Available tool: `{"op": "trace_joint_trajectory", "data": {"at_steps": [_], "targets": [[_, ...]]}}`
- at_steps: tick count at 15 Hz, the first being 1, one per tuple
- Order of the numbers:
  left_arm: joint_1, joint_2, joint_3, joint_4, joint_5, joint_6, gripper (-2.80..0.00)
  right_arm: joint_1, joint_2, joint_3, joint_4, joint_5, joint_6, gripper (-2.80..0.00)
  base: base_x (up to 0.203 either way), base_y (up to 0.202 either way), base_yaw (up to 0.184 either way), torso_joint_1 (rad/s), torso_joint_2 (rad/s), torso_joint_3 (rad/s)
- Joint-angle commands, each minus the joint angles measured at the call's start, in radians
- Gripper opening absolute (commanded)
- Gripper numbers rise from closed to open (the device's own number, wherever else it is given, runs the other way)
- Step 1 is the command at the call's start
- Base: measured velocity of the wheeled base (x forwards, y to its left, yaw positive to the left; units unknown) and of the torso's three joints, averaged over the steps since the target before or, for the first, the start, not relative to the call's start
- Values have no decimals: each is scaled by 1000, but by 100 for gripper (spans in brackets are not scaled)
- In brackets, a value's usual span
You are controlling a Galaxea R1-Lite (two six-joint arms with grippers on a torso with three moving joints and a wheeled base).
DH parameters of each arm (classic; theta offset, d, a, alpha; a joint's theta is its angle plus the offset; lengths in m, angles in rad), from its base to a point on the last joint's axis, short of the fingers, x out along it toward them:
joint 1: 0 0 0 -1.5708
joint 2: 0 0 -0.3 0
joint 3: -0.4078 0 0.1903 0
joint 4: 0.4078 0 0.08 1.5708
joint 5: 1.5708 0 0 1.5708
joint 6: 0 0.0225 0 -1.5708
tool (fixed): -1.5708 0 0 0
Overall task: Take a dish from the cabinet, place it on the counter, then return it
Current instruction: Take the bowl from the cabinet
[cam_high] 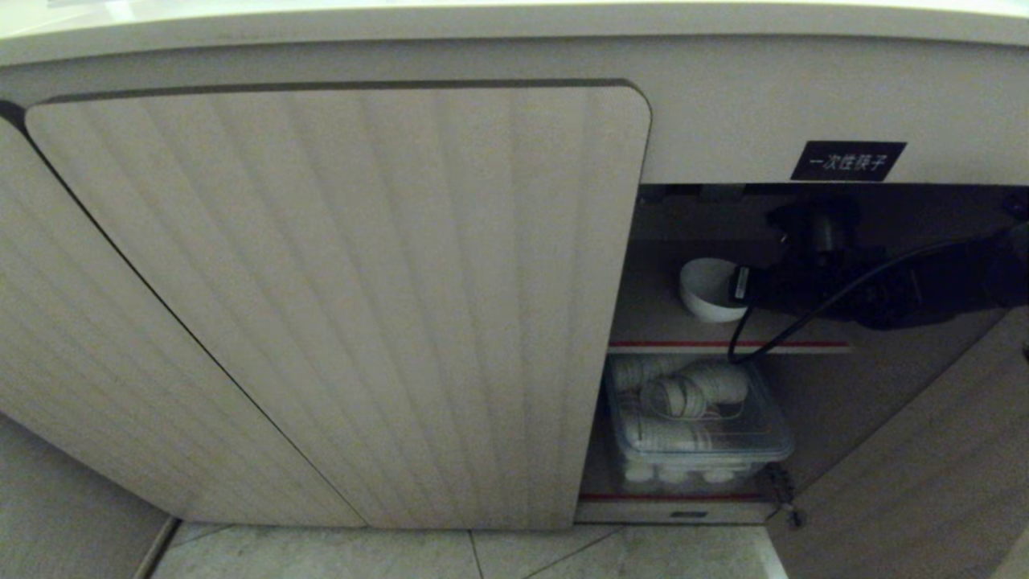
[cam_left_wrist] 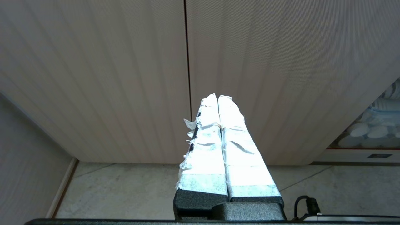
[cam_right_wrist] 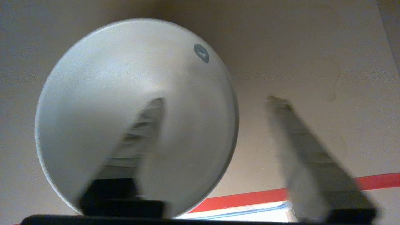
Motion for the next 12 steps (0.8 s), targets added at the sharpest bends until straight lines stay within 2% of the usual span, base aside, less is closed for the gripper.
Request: {"op": "trace_joint_trajectory", "data": {"at_steps": [1,12], "targets": [[0,0,0,0,0,-1,-280,1,0,0,-2,-1,1,-280,0,0,0,0,0,0],[0,0,1,0,0,-1,-280,1,-1,0,-5,-2,8,-280,0,0,0,0,0,0]]}}
